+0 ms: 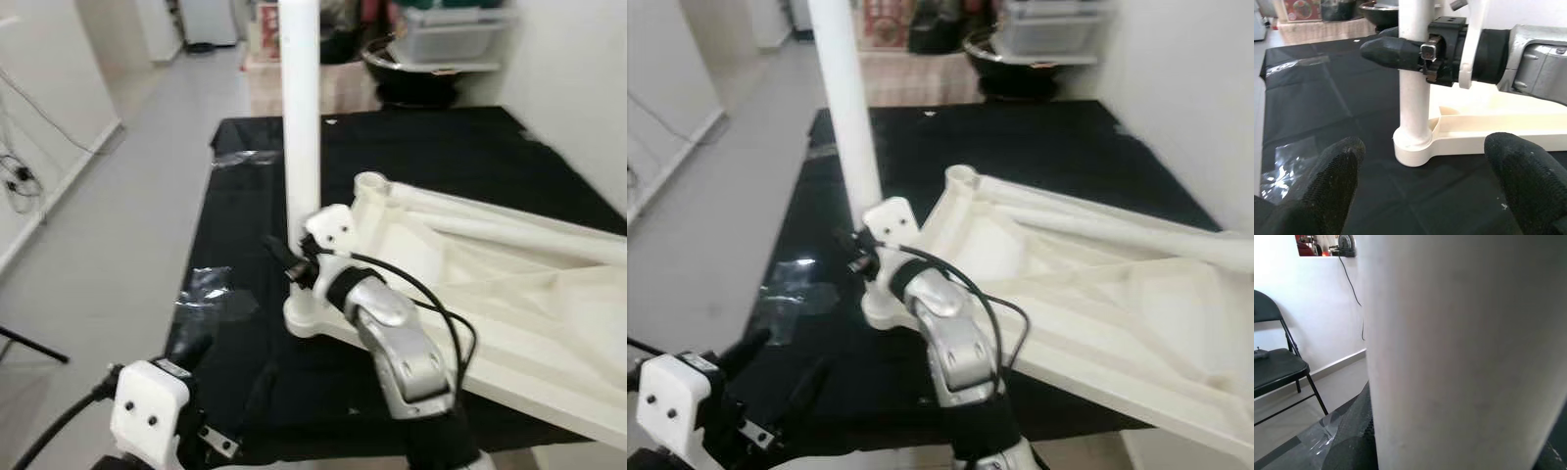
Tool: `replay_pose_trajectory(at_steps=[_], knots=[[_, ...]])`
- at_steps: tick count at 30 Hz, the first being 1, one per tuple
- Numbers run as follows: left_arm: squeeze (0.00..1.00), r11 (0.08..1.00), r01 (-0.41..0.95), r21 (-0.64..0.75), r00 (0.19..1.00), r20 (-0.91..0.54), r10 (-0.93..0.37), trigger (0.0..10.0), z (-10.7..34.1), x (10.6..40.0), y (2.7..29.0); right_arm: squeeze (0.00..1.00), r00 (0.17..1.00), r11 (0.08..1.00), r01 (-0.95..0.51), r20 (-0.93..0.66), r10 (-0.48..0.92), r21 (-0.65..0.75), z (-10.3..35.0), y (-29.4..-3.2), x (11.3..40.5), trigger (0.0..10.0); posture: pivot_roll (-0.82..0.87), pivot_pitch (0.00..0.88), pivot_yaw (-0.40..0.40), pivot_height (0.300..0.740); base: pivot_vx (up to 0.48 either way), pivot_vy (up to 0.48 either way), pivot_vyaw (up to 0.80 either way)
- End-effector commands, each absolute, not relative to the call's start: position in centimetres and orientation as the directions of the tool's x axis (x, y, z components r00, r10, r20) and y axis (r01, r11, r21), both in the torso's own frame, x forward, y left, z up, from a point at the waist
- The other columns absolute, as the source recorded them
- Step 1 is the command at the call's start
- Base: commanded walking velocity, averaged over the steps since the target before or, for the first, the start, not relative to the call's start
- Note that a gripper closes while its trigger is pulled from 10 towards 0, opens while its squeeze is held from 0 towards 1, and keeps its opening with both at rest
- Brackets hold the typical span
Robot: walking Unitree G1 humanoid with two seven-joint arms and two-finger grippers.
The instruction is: Building children table
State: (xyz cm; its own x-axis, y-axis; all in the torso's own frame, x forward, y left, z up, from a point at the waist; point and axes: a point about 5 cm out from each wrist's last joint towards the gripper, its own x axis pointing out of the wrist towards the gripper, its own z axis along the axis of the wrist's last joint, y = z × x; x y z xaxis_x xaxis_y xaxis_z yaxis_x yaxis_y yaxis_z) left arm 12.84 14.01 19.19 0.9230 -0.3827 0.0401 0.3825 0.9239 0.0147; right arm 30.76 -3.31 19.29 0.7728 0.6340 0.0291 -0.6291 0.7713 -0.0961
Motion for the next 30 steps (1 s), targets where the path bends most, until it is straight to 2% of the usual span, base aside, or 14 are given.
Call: replay_pose_trajectory(at_steps=[1, 2, 3, 4, 9, 10, 11, 12, 15, 26, 27, 28, 29, 30], knots=[[0.00, 0.923, 0.385, 0.019, 0.923, 0.014, -0.386, 10.0, 18.9, 12.8, 14.1, 0.00, 0.743, 0.742, -0.669, -0.023, 0.669, -0.048, 18.9, -0.6, 30.6, 4.7, 0.10, 0.105, -0.032, 0.740, 0.000, 0.000, 0.00], [0.00, 0.923, 0.385, 0.019, 0.923, 0.014, -0.386, 10.0, 18.9, 12.8, 14.1, 0.00, 0.743, 0.742, -0.669, -0.023, 0.669, -0.048, 18.9, -0.6, 30.6, 4.7, 0.10, 0.105, -0.032, 0.740, 0.000, 0.000, 0.00], [0.00, 0.923, 0.385, 0.019, 0.923, 0.015, -0.385, 10.0, 18.9, 12.8, 14.1, 0.00, 0.729, 0.728, -0.684, -0.022, 0.684, -0.036, 19.1, -0.9, 30.7, 10.0, 0.10, 0.104, -0.038, 0.740, 0.000, 0.000, 0.00], [0.00, 0.923, 0.384, 0.019, 0.923, 0.017, -0.384, 10.0, 18.9, 12.8, 14.1, 1.00, 0.672, 0.672, -0.740, -0.014, 0.740, -0.038, 19.5, -1.0, 30.7, 10.0, 0.10, 0.103, -0.039, 0.740, 0.000, 0.000, 0.00], [0.00, 0.923, 0.384, 0.010, 0.923, 0.019, -0.384, 10.0, 18.9, 12.7, 13.9, 1.00, 0.405, 0.408, -0.908, 0.053, 0.913, -0.092, 21.8, -2.5, 30.6, 10.0, 0.10, 0.105, -0.046, 0.740, 0.000, 0.000, 0.00], [0.00, 0.923, 0.384, 0.010, 0.923, 0.019, -0.384, 10.0, 18.9, 12.7, 13.9, 1.00, 0.405, 0.408, -0.908, 0.053, 0.913, -0.092, 21.8, -2.5, 30.6, 10.0, 0.10, 0.105, -0.046, 0.740, 0.000, 0.000, 0.00], [0.00, 0.923, 0.384, 0.006, 0.923, 0.019, -0.384, 10.0, 18.9, 12.6, 13.8, 0.88, 0.319, 0.322, -0.939, 0.046, 0.947, -0.122, 22.0, -2.8, 30.4, 10.0, 0.11, 0.110, -0.053, 0.740, 0.000, 0.000, 0.00], [0.00, 0.924, 0.383, 0.003, 0.923, 0.018, -0.383, 10.0, 18.8, 12.6, 13.8, 0.00, 0.241, 0.243, -0.959, 0.031, 0.970, -0.146, 22.0, -3.1, 30.4, 10.0, 0.12, 0.114, -0.057, 0.740, 0.000, 0.000, 0.00], [0.00, 0.925, 0.381, -0.002, 0.925, 0.018, -0.380, 10.0, 18.8, 12.5, 13.7, 0.00, 0.121, 0.119, -0.980, -0.005, 0.993, -0.162, 21.9, -3.5, 30.8, 10.0, 0.12, 0.122, -0.060, 0.740, 0.000, 0.000, 0.00], [0.00, 0.932, 0.363, -0.014, 0.932, 0.005, -0.363, 10.0, 18.4, 11.5, 13.6, 0.00, 0.025, 0.020, -0.995, -0.057, 0.998, -0.094, 22.0, -3.7, 34.2, 10.0, 0.16, 0.168, -0.082, 0.740, 0.000, 0.000, 0.00], [0.00, 0.932, 0.363, -0.014, 0.932, 0.003, -0.363, 10.0, 18.3, 11.4, 13.6, 0.00, -0.005, -0.008, -0.997, -0.041, 0.999, -0.077, 22.4, -3.8, 34.4, 3.8, 0.18, 0.189, -0.086, 0.740, 0.000, 0.000, 0.00], [0.00, 0.932, 0.363, -0.014, 0.932, 0.003, -0.363, 10.0, 18.3, 11.4, 13.6, 0.00, -0.005, -0.008, -0.997, -0.041, 0.999, -0.077, 22.4, -3.8, 34.4, 3.8, 0.18, 0.189, -0.086, 0.740, 0.000, 0.000, 0.00], [0.00, 0.932, 0.363, -0.014, 0.932, 0.002, -0.363, 10.0, 18.3, 11.2, 13.5, 0.00, -0.032, -0.034, -0.997, -0.031, 0.999, -0.070, 22.8, -3.9, 34.5, 1.2, 0.18, 0.193, -0.086, 0.740, 0.000, 0.000, 0.00], [0.00, 0.932, 0.362, -0.015, 0.932, -0.002, -0.362, 10.0, 18.2, 11.1, 13.5, 0.00, -0.063, -0.064, -0.996, -0.029, 0.998, -0.060, 23.0, -4.1, 34.5, 0.0, 0.18, 0.198, -0.084, 0.740, 0.000, 0.000, 0.00]])
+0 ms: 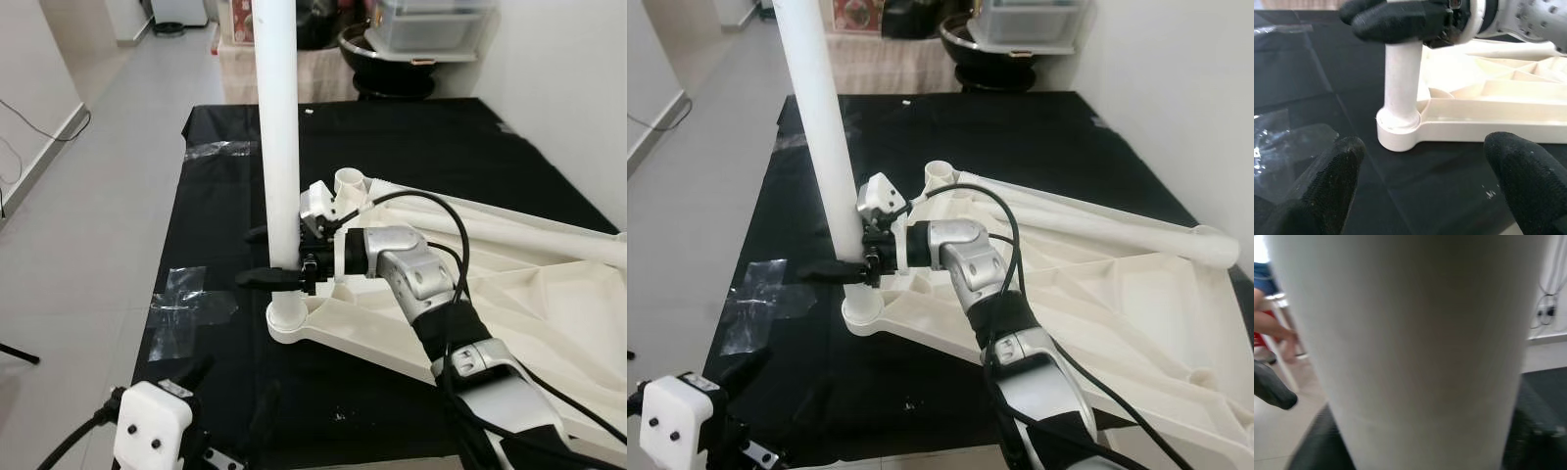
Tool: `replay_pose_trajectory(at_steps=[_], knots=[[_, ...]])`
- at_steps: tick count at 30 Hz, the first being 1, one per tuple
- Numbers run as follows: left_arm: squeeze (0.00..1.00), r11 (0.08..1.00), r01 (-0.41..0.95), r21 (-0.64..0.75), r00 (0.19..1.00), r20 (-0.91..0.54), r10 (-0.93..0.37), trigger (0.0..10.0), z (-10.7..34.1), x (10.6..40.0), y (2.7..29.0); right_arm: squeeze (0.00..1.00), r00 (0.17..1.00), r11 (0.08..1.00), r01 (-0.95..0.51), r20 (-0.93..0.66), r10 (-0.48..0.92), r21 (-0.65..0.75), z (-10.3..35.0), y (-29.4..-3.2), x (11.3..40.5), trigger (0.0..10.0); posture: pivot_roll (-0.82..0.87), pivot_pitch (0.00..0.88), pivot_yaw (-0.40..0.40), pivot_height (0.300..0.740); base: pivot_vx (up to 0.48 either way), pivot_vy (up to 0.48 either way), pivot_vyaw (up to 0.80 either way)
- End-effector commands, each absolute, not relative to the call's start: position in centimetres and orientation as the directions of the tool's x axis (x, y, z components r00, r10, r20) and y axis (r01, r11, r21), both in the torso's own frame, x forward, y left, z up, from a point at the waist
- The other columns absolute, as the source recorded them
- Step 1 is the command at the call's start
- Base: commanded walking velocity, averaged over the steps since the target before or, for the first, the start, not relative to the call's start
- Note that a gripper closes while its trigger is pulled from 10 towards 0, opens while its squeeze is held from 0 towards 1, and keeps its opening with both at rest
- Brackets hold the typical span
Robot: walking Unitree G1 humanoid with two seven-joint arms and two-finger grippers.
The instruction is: Building children table
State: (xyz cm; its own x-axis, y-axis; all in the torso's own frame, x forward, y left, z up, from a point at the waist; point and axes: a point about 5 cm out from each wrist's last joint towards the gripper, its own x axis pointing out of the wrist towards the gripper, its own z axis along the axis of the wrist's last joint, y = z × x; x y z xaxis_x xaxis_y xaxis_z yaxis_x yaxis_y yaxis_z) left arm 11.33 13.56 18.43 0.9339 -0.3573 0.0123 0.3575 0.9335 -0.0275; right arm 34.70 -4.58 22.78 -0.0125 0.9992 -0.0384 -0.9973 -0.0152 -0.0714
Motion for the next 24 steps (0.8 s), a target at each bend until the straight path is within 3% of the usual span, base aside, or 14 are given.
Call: replay_pose_trajectory(at_steps=[1, 7, 10, 11, 14, 15, 16, 17, 18, 20, 21, 22, 24], knots=[[0.00, 0.932, 0.362, -0.015, 0.932, -0.002, -0.362, 10.0, 18.2, 11.1, 13.5, 0.00, -0.063, -0.064, -0.996, -0.029, 0.998, -0.060, 23.0, -4.1, 34.5, 0.0, 0.18, 0.198, -0.084, 0.740, 0.000, 0.000, 0.00], [0.00, 0.933, 0.360, -0.016, 0.933, -0.012, -0.361, 10.0, 18.1, 10.7, 13.6, 0.00, -0.169, -0.171, -0.984, -0.047, 0.984, -0.041, 23.3, -4.7, 34.7, 0.0, 0.19, 0.207, -0.079, 0.740, 0.000, 0.000, 0.00], [0.00, 0.933, 0.360, -0.011, 0.933, -0.015, -0.360, 10.0, 18.1, 10.6, 13.7, 0.00, -0.155, -0.158, -0.986, -0.050, 0.987, -0.058, 23.2, -5.1, 35.0, 0.0, 0.18, 0.203, -0.076, 0.740, 0.000, 0.000, 0.00], [0.00, 0.933, 0.359, -0.009, 0.933, -0.015, -0.359, 10.0, 18.1, 10.7, 13.7, 0.00, -0.107, -0.111, -0.990, -0.049, 0.993, -0.083, 23.0, -5.2, 35.1, 0.0, 0.18, 0.199, -0.077, 0.740, 0.000, 0.000, 0.00], [0.00, 0.934, 0.358, -0.008, 0.933, -0.015, -0.358, 10.0, 18.1, 10.7, 13.7, 0.00, -0.074, -0.078, -0.992, -0.046, 0.996, -0.100, 22.9, -5.3, 35.1, 0.0, 0.18, 0.199, -0.077, 0.740, 0.000, 0.000, 0.00], [0.00, 0.933, 0.359, -0.006, 0.933, -0.014, -0.359, 10.0, 18.1, 10.8, 13.7, 0.00, 0.039, 0.035, -0.991, -0.027, 0.999, -0.131, 22.5, -5.2, 35.3, 0.0, 0.17, 0.189, -0.080, 0.740, 0.000, 0.000, 0.00], [0.00, 0.933, 0.360, -0.003, 0.933, -0.011, -0.360, 10.0, 18.2, 10.9, 13.8, 0.00, 0.230, 0.230, -0.965, 0.016, 0.973, -0.125, 21.8, -4.8, 35.3, 0.0, 0.16, 0.186, -0.080, 0.740, 0.000, 0.000, 0.00], [0.00, 0.933, 0.360, -0.003, 0.933, -0.011, -0.360, 10.0, 18.2, 10.9, 13.8, 0.00, 0.230, 0.230, -0.965, 0.016, 0.973, -0.125, 21.8, -4.8, 35.3, 0.0, 0.16, 0.186, -0.080, 0.740, 0.000, 0.000, 0.00], [0.00, 0.933, 0.361, -0.001, 0.933, -0.009, -0.361, 10.0, 18.2, 10.9, 13.8, 0.00, 0.432, 0.436, -0.893, 0.065, 0.900, -0.113, 21.2, -4.5, 35.2, 0.0, 0.16, 0.184, -0.078, 0.740, 0.000, 0.000, 0.00], [0.00, 0.933, 0.361, -0.001, 0.933, -0.009, -0.361, 10.0, 18.2, 10.9, 13.8, 0.00, 0.432, 0.436, -0.893, 0.065, 0.900, -0.113, 21.2, -4.5, 35.2, 0.0, 0.16, 0.184, -0.078, 0.740, 0.000, 0.000, 0.00], [0.00, 0.932, 0.362, 0.002, 0.932, -0.007, -0.362, 10.0, 18.3, 11.1, 13.8, 0.00, 0.682, 0.692, -0.712, 0.120, 0.722, -0.121, 20.4, -4.6, 34.3, 0.0, 0.17, 0.177, -0.071, 0.740, 0.000, 0.000, 0.00], [0.00, 0.931, 0.366, 0.009, 0.931, -0.002, -0.366, 10.0, 18.4, 11.3, 13.9, 0.00, 0.750, 0.762, -0.638, 0.136, 0.647, -0.112, 19.5, -3.3, 31.8, 0.0, 0.17, 0.168, -0.064, 0.740, 0.000, 0.000, 0.00], [0.00, 0.931, 0.366, 0.009, 0.931, -0.002, -0.366, 10.0, 18.4, 11.3, 13.9, 0.00, 0.750, 0.762, -0.638, 0.136, 0.647, -0.112, 19.5, -3.3, 31.8, 0.0, 0.17, 0.168, -0.064, 0.740, 0.000, 0.000, 0.00]])
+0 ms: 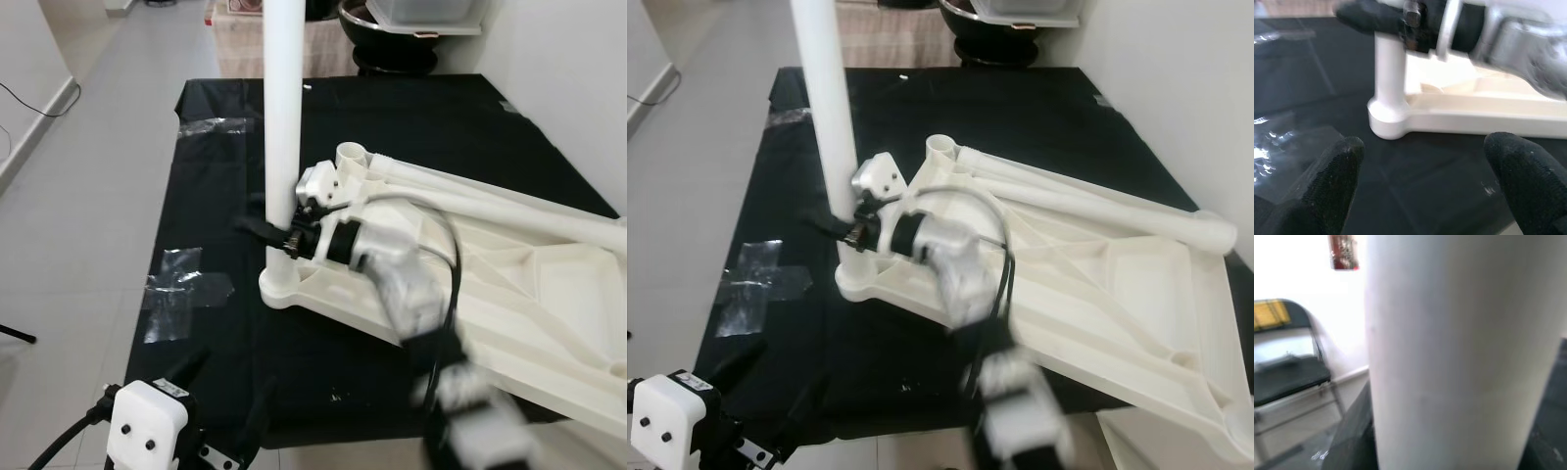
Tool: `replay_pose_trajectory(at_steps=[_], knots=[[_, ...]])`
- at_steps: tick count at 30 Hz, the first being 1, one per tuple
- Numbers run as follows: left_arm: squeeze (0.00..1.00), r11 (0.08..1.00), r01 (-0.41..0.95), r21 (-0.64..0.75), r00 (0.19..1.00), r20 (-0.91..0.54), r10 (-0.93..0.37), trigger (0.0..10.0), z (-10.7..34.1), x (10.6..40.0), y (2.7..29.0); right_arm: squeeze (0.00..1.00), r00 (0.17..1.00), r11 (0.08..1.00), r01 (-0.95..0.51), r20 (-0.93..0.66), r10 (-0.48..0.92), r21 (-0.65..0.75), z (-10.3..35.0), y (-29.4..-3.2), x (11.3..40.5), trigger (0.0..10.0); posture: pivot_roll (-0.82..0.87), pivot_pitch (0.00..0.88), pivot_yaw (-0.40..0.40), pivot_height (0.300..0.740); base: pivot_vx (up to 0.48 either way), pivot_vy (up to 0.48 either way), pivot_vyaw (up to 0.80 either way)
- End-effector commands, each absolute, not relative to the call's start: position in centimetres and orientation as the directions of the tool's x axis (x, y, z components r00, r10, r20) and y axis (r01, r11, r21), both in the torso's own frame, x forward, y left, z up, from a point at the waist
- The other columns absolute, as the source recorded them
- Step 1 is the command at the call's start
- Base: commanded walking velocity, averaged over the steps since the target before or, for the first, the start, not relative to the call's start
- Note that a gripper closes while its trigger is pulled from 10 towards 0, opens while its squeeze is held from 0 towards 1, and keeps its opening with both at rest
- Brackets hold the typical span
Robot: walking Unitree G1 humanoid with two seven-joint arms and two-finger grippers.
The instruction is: Building children table
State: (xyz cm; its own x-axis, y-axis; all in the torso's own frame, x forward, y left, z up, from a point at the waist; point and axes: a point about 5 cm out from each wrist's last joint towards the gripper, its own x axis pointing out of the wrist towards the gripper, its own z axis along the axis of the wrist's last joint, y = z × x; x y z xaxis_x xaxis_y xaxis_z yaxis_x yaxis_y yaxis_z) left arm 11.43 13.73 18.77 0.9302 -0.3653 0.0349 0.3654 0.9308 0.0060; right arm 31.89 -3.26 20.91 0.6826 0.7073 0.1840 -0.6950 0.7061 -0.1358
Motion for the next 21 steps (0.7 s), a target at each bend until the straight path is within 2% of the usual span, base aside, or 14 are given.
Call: replay_pose_trajectory(at_steps=[1, 2, 6, 7, 8, 9, 11, 12, 13, 14, 16, 19, 20, 21], knots=[[0.00, 0.931, 0.366, 0.016, 0.931, 0.002, -0.366, 10.0, 18.5, 11.4, 14.0, 0.00, 0.747, 0.762, -0.641, 0.156, 0.647, -0.092, 19.5, -1.8, 29.9, 0.0, 0.16, 0.160, -0.060, 0.740, 0.000, 0.000, 0.00], [0.00, 0.931, 0.363, 0.026, 0.931, 0.007, -0.364, 10.0, 18.6, 11.7, 14.1, 0.00, 0.723, 0.741, -0.668, 0.178, 0.668, -0.069, 19.9, -0.6, 29.1, 0.0, 0.16, 0.146, -0.058, 0.740, 0.000, 0.000, 0.00], [0.00, 0.935, 0.353, 0.044, 0.935, 0.016, -0.354, 10.0, 18.8, 12.1, 14.3, 0.00, 0.658, 0.679, -0.730, 0.195, 0.728, -0.072, 20.9, 1.0, 29.4, 0.0, 0.16, 0.135, -0.062, 0.740, 0.000, 0.000, 0.00], [0.00, 0.935, 0.352, 0.046, 0.936, 0.016, -0.353, 10.0, 18.8, 12.1, 14.4, 0.00, 0.654, 0.676, -0.732, 0.194, 0.731, -0.079, 21.0, 1.0, 29.5, 3.4, 0.16, 0.132, -0.061, 0.740, 0.000, 0.000, 0.00], [0.00, 0.935, 0.352, 0.046, 0.936, 0.016, -0.353, 10.0, 18.8, 12.1, 14.4, 0.00, 0.654, 0.676, -0.732, 0.194, 0.731, -0.079, 21.0, 1.0, 29.5, 3.4, 0.16, 0.132, -0.061, 0.740, 0.000, 0.000, 0.00], [0.00, 0.935, 0.351, 0.048, 0.936, 0.016, -0.352, 10.0, 18.8, 12.1, 14.4, 0.00, 0.654, 0.676, -0.732, 0.194, 0.731, -0.082, 21.0, 1.0, 29.4, 10.0, 0.16, 0.132, -0.061, 0.740, 0.000, 0.000, 0.00], [0.00, 0.936, 0.349, 0.049, 0.936, 0.016, -0.350, 10.0, 18.9, 12.1, 14.5, 0.00, 0.641, 0.662, -0.745, 0.189, 0.744, -0.076, 21.1, 1.1, 29.4, 10.0, 0.16, 0.130, -0.059, 0.740, 0.000, 0.000, 0.00], [0.00, 0.936, 0.349, 0.051, 0.937, 0.016, -0.350, 10.0, 18.9, 12.2, 14.5, 0.02, 0.583, 0.602, -0.796, 0.192, 0.790, -0.059, 21.3, 1.0, 28.9, 10.0, 0.16, 0.131, -0.054, 0.740, 0.000, 0.000, 0.00], [0.00, 0.936, 0.349, 0.051, 0.937, 0.016, -0.350, 10.0, 18.9, 12.2, 14.5, 0.02, 0.583, 0.602, -0.796, 0.192, 0.790, -0.059, 21.3, 1.0, 28.9, 10.0, 0.16, 0.131, -0.054, 0.740, 0.000, 0.000, 0.00], [0.00, 0.935, 0.351, 0.053, 0.936, 0.016, -0.353, 10.0, 18.9, 12.3, 14.5, 1.00, 0.462, 0.477, -0.879, 0.203, 0.863, -0.029, 21.7, 1.1, 28.3, 10.0, 0.16, 0.130, -0.051, 0.740, 0.000, 0.000, 0.00], [0.00, 0.934, 0.353, 0.053, 0.935, 0.016, -0.354, 10.0, 18.9, 12.3, 14.5, 1.00, 0.421, 0.432, -0.902, 0.204, 0.884, -0.012, 21.8, 1.1, 27.8, 10.0, 0.16, 0.130, -0.051, 0.740, 0.000, 0.000, 0.00], [0.00, 0.933, 0.357, 0.051, 0.933, 0.015, -0.358, 10.0, 18.9, 12.3, 14.5, 1.00, 0.172, 0.210, -0.969, 0.258, 0.951, -0.130, 23.9, -0.3, 26.4, 10.0, 0.16, 0.134, -0.048, 0.740, 0.000, 0.000, 0.00], [0.00, 0.933, 0.357, 0.051, 0.933, 0.015, -0.358, 10.0, 18.9, 12.3, 14.5, 1.00, 0.172, 0.210, -0.969, 0.258, 0.951, -0.130, 23.9, -0.3, 26.4, 10.0, 0.16, 0.134, -0.048, 0.740, 0.000, 0.000, 0.00], [0.00, 0.932, 0.358, 0.049, 0.933, 0.015, -0.360, 10.0, 18.9, 12.3, 14.4, 0.51, 0.072, 0.112, -0.976, 0.210, 0.975, -0.186, 24.0, -1.0, 26.4, 10.0, 0.16, 0.136, -0.049, 0.740, 0.000, 0.000, 0.00]])
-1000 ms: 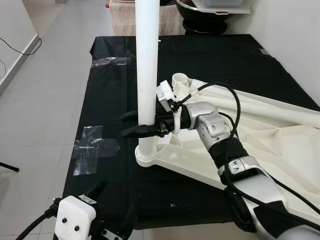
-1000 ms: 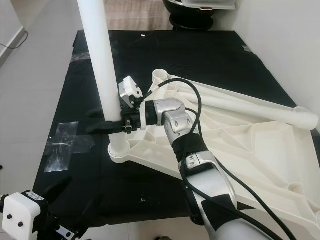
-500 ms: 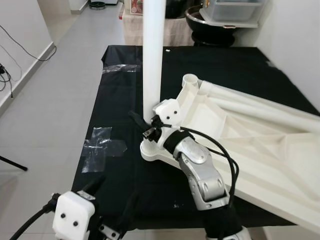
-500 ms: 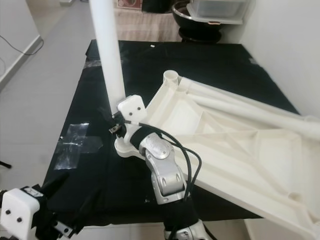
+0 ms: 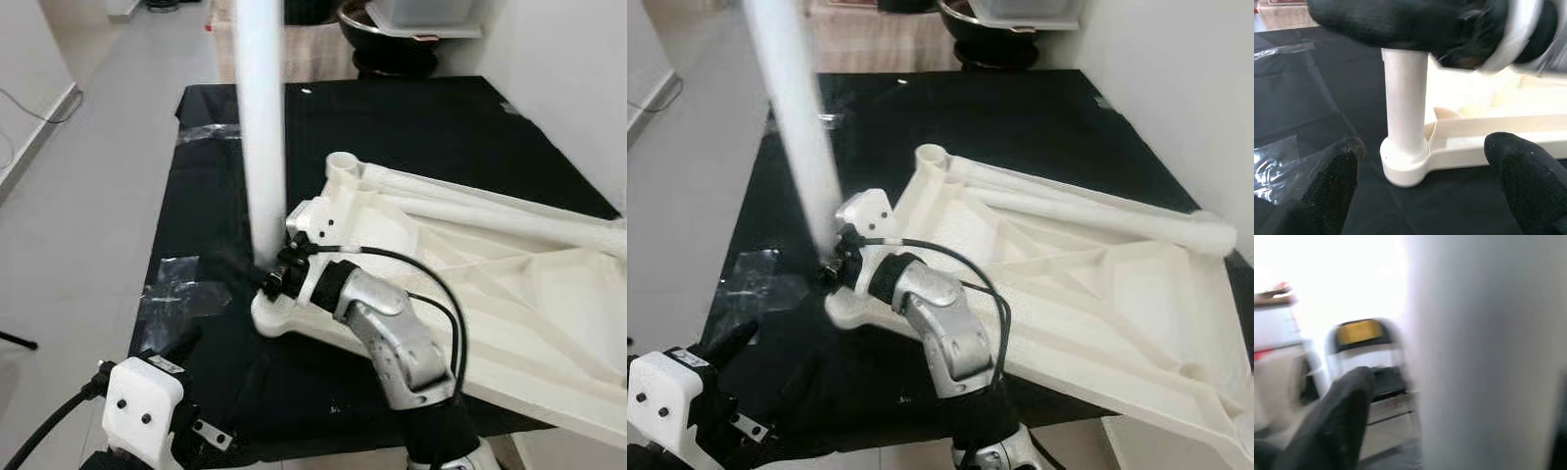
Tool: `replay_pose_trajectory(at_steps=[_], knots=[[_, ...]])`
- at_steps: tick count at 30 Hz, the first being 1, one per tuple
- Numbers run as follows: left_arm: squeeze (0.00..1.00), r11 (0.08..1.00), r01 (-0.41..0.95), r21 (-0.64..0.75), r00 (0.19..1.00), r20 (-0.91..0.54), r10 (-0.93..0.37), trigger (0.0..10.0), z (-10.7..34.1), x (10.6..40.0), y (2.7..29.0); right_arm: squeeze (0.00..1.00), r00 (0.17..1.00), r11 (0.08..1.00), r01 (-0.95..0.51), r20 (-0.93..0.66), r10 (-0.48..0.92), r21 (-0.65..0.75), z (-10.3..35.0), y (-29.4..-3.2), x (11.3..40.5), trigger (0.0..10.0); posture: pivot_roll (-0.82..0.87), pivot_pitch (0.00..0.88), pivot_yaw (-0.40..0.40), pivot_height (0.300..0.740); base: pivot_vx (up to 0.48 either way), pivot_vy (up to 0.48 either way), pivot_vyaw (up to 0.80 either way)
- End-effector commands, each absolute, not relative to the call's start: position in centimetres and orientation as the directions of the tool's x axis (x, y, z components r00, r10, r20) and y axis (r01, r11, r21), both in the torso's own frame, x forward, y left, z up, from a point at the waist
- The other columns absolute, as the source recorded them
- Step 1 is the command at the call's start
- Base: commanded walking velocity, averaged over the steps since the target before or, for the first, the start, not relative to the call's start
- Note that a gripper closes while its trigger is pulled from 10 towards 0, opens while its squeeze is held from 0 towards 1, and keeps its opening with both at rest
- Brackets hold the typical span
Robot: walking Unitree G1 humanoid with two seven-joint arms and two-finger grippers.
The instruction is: Building children table
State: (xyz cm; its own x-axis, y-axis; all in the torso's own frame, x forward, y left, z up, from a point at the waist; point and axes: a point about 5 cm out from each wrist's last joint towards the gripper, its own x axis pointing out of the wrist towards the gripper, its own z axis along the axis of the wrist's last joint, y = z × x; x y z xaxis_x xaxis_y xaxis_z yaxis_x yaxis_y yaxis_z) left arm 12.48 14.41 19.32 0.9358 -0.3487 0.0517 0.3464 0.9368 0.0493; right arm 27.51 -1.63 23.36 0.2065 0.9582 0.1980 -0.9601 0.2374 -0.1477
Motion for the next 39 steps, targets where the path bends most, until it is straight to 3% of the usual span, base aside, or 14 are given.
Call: replay_pose_trajectory(at_steps=[1, 6, 13, 14, 15, 16, 24, 28, 29, 30, 31, 33, 34, 39], knots=[[0.00, 0.932, 0.359, 0.048, 0.933, 0.015, -0.360, 10.0, 18.9, 12.3, 14.4, 0.00, 0.018, 0.054, -0.976, 0.168, 0.986, -0.212, 24.0, -1.4, 26.5, 10.0, 0.16, 0.138, -0.050, 0.740, 0.000, 0.000, 0.00], [0.00, 0.931, 0.362, 0.042, 0.932, 0.015, -0.363, 10.0, 18.9, 12.3, 14.3, 0.00, -0.157, -0.150, -0.967, 0.022, 0.987, -0.205, 22.6, -2.8, 28.1, 10.0, 0.18, 0.153, -0.050, 0.740, 0.000, 0.000, 0.00], [0.00, 0.934, 0.355, 0.031, 0.935, 0.007, -0.355, 10.0, 18.7, 11.8, 14.2, 0.00, -0.210, -0.213, -0.973, -0.039, 0.977, -0.092, 22.2, -3.2, 31.7, 10.0, 0.20, 0.169, -0.054, 0.740, 0.000, 0.000, 0.00], [0.00, 0.935, 0.355, 0.029, 0.935, 0.004, -0.355, 10.0, 18.6, 11.7, 14.2, 0.00, -0.235, -0.238, -0.969, -0.048, 0.971, -0.071, 22.3, -3.2, 32.0, 6.6, 0.20, 0.170, -0.054, 0.740, 0.000, 0.000, 0.00], [0.00, 0.935, 0.355, 0.029, 0.935, 0.004, -0.355, 10.0, 18.6, 11.7, 14.2, 0.00, -0.235, -0.238, -0.969, -0.048, 0.971, -0.071, 22.3, -3.2, 32.0, 6.6, 0.20, 0.170, -0.054, 0.740, 0.000, 0.000, 0.00], [0.00, 0.935, 0.355, 0.028, 0.935, 0.003, -0.355, 10.0, 18.6, 11.7, 14.2, 0.00, -0.235, -0.238, -0.969, -0.054, 0.971, -0.067, 22.3, -3.2, 32.1, 0.5, 0.20, 0.171, -0.054, 0.740, 0.000, 0.000, 0.00], [0.00, 0.934, 0.356, 0.026, 0.934, -0.001, -0.356, 10.0, 18.5, 11.6, 14.1, 0.00, -0.223, -0.230, -0.971, -0.086, 0.971, -0.071, 21.1, -3.1, 32.0, 0.0, 0.19, 0.171, -0.056, 0.740, 0.000, 0.000, 0.00], [0.00, 0.934, 0.356, 0.027, 0.935, 0.000, -0.356, 10.0, 18.5, 11.6, 14.1, 0.00, 0.044, 0.030, -0.994, -0.140, 0.989, -0.101, 19.3, -3.2, 31.7, 0.0, 0.19, 0.167, -0.064, 0.740, 0.000, 0.000, 0.00], [0.00, 0.934, 0.356, 0.027, 0.935, 0.000, -0.356, 10.0, 18.5, 11.6, 14.1, 0.00, 0.044, 0.030, -0.994, -0.140, 0.989, -0.101, 19.3, -3.2, 31.7, 0.0, 0.19, 0.167, -0.064, 0.740, 0.000, 0.000, 0.00], [0.00, 0.935, 0.355, 0.027, 0.935, 0.000, -0.355, 10.0, 18.5, 11.6, 14.2, 0.00, 0.127, 0.112, -0.988, -0.146, 0.981, -0.108, 19.0, -3.1, 31.7, 0.0, 0.18, 0.166, -0.064, 0.740, 0.000, 0.000, 0.00], [0.00, 0.935, 0.354, 0.028, 0.935, 0.001, -0.354, 10.0, 18.6, 11.6, 14.2, 0.00, 0.393, 0.377, -0.918, -0.147, 0.908, -0.125, 18.3, -2.6, 32.1, 0.0, 0.18, 0.166, -0.063, 0.740, 0.000, 0.000, 0.00], [0.00, 0.935, 0.354, 0.028, 0.935, 0.001, -0.354, 10.0, 18.6, 11.6, 14.2, 0.00, 0.393, 0.377, -0.918, -0.147, 0.908, -0.125, 18.3, -2.6, 32.1, 0.0, 0.18, 0.166, -0.063, 0.740, 0.000, 0.000, 0.00], [0.00, 0.935, 0.353, 0.031, 0.936, 0.001, -0.353, 10.0, 18.6, 11.7, 14.3, 0.00, 0.585, 0.574, -0.811, -0.118, 0.802, -0.117, 17.9, -2.5, 31.3, 0.0, 0.18, 0.171, -0.057, 0.740, 0.000, 0.000, 0.00], [0.00, 0.935, 0.353, 0.036, 0.935, 0.000, -0.353, 10.0, 18.7, 11.9, 14.5, 0.00, 0.706, 0.701, -0.708, -0.070, 0.705, -0.081, 18.0, -1.2, 29.2, 0.0, 0.16, 0.143, -0.035, 0.740, 0.000, 0.000, 0.00]])
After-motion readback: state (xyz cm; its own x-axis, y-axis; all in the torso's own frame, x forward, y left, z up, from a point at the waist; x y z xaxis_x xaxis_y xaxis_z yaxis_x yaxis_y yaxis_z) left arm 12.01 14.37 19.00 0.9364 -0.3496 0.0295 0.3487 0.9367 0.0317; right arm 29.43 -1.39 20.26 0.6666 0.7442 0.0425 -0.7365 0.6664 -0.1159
